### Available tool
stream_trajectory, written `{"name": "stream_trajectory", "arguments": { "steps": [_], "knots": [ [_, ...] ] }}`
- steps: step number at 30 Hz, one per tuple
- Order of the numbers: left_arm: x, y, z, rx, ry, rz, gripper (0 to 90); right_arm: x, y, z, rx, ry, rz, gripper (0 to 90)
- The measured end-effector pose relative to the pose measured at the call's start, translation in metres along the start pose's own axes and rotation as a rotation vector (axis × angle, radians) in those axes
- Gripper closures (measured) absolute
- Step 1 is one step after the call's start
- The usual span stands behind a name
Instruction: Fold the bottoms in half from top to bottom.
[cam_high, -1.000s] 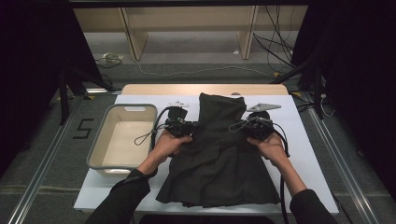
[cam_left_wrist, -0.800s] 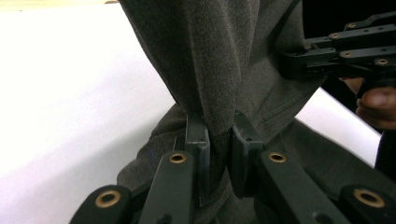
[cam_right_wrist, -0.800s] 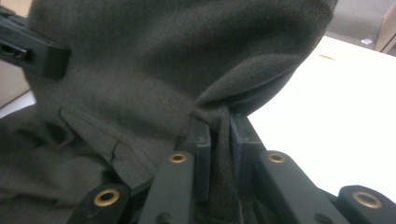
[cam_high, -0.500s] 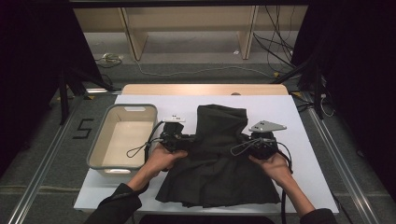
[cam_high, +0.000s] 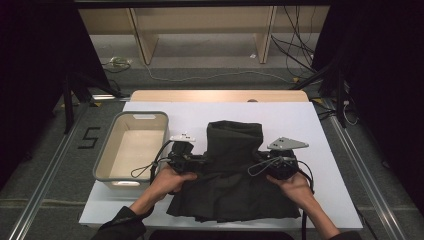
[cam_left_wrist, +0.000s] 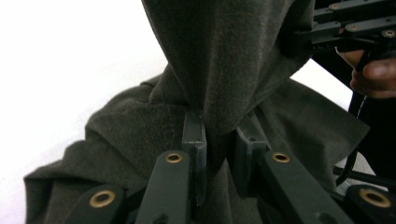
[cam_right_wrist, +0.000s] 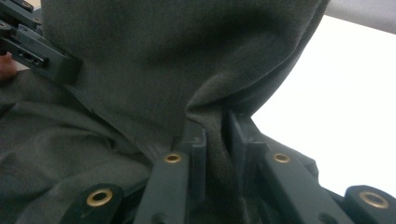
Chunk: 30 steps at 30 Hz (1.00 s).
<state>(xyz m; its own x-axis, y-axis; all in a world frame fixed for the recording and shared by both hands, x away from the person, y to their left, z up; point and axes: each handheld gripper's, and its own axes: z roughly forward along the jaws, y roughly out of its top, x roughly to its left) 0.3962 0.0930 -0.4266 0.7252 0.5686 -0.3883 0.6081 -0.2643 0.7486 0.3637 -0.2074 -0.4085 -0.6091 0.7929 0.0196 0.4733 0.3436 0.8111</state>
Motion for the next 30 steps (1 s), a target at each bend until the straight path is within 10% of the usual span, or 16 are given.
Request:
{"name": "stream_trajectory", "arguments": {
  "steps": [30],
  "knots": [
    [-0.004,-0.027,-0.003,0.081,-0.056,-0.024,70.4,0.014,-0.027,-0.016,0.033,0.056,0.004,75.8]
  ]
}}
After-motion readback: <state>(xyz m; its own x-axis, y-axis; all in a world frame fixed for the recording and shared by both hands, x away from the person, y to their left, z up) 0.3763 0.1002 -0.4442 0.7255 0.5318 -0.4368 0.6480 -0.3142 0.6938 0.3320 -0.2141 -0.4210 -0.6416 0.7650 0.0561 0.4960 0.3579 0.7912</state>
